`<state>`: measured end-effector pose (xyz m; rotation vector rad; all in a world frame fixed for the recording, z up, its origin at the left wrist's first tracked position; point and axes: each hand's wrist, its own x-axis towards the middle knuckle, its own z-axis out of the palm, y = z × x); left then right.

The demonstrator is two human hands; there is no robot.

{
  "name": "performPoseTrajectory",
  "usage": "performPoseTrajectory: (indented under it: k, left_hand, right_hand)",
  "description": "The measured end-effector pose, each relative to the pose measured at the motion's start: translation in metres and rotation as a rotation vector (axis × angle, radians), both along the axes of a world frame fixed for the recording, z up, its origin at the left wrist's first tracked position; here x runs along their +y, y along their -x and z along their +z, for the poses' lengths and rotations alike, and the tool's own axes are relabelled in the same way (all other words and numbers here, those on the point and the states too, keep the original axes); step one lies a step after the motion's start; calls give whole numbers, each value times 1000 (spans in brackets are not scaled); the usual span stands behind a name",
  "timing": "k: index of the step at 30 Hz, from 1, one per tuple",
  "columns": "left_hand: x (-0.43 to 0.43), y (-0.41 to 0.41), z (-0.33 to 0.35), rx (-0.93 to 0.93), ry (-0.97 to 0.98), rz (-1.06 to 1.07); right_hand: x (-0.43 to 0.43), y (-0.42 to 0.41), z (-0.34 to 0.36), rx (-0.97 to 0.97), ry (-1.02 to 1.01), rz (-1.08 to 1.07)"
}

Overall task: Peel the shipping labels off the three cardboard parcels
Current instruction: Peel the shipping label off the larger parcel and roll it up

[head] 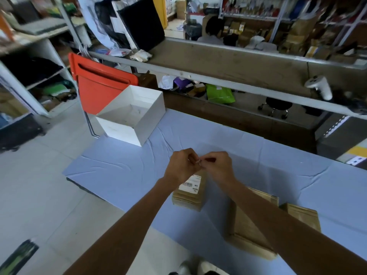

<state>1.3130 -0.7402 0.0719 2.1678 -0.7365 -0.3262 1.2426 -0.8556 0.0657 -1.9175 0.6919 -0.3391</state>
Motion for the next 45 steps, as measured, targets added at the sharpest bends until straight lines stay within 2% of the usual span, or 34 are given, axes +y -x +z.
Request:
performPoseTrajectory:
  k: [6,11,19,24,28,33,36,39,45]
  left_hand:
    - [25,-28,12,-91,-29,44]
    - [53,-59,16,3,-23,112]
    - [95,-134,15,52,-109,100]
    - [125,-191,19,74,-163,110]
    - [141,-235,23,78,-169,174]
    - [131,-288,25,5,-138,233]
    - [118,-316,22,-55,-248,196]
    - [110,-330,16,-52,-310,148]
    - [111,-332,11,-137,-272,144]
  right_hand:
    - [16,-42,11,22,-22,150]
    - [35,-76,14,50,9,235]
    - [74,-155,14,167,224,386]
    - [98,-206,6,305,344,385]
    - [109,-234,6,339,349,388]
    - [115,-268,16,369,358,363]
    - [112,-283,21,385,384,360]
    - [106,-296,20,409,411,379]
    - [96,-304,17,374,405,341]
